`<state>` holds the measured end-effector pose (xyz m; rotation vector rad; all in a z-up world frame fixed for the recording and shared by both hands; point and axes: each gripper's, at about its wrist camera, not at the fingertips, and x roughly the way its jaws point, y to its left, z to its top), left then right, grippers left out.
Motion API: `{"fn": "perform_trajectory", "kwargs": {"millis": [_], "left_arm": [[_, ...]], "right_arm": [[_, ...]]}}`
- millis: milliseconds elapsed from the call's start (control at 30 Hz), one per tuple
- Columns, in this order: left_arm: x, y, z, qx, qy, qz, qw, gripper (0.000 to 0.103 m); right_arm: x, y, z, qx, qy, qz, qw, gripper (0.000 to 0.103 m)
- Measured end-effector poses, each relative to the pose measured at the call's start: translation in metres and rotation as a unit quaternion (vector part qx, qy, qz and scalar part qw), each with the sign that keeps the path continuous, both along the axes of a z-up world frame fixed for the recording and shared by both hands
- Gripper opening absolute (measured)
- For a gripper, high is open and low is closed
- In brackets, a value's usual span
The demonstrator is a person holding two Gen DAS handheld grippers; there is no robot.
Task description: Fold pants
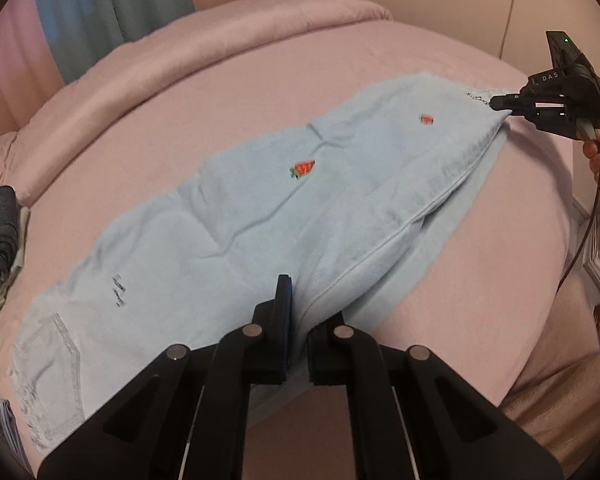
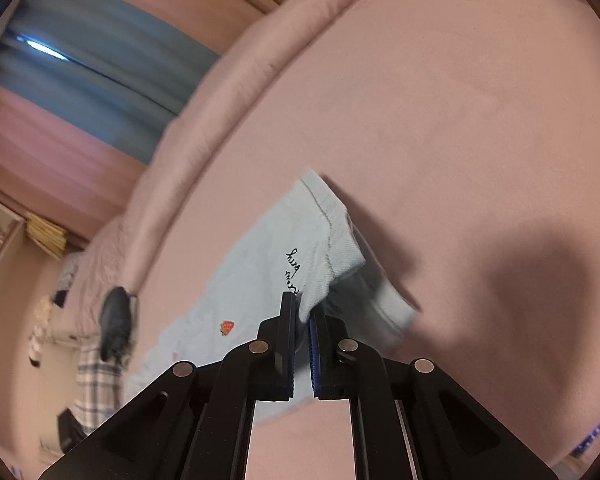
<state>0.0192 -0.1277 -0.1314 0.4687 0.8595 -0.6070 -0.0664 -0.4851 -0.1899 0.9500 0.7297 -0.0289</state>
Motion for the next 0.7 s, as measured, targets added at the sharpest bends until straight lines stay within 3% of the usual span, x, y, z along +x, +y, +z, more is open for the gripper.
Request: {"fn": "perform_trajectory", "kwargs": {"millis": [100, 233, 333, 400, 433, 533, 600, 700], "left_arm": [[0.003, -0.003, -0.017, 0.018, 0.01, 0.005, 0.9998, 0.008], [0.003, 0.001, -0.019, 0.014, 0.018, 0.014, 0.9996, 0.011], [-0.004, 0.012, -0.006, -0.003, 0.031, 0.012, 0.9995, 0.025], [-0.011, 0.022, 0.006, -0.032, 0.041, 0.008, 0.9986, 0.035], [-0.014, 0.028, 0.014, -0.057, 0.046, 0.005, 0.9973, 0.038], [-0.01, 0.029, 0.028, -0.089, 0.04, 0.015, 0.9951, 0.039], [0.0, 0.024, 0.03, -0.099, 0.032, 0.031, 0.9941, 0.039], [0.017, 0.014, 0.024, -0.127, 0.057, 0.046, 0.9892, 0.037]], "right_arm": [[0.0, 0.0, -0.02, 0.011, 0.02, 0.001, 1.0, 0.008], [0.0, -0.008, -0.02, 0.021, 0.019, 0.003, 1.0, 0.009], [-0.011, -0.02, -0.004, -0.018, 0.023, -0.02, 0.999, 0.018], [-0.019, -0.02, 0.011, -0.067, 0.028, -0.04, 0.997, 0.035], [-0.02, -0.016, 0.018, -0.092, 0.027, -0.039, 0.995, 0.037], [-0.006, 0.017, 0.037, -0.137, 0.005, 0.029, 0.99, 0.037], [0.012, 0.054, 0.045, -0.149, -0.018, 0.102, 0.983, 0.037], [0.038, 0.12, 0.052, -0.165, -0.051, 0.204, 0.963, 0.035]]}}
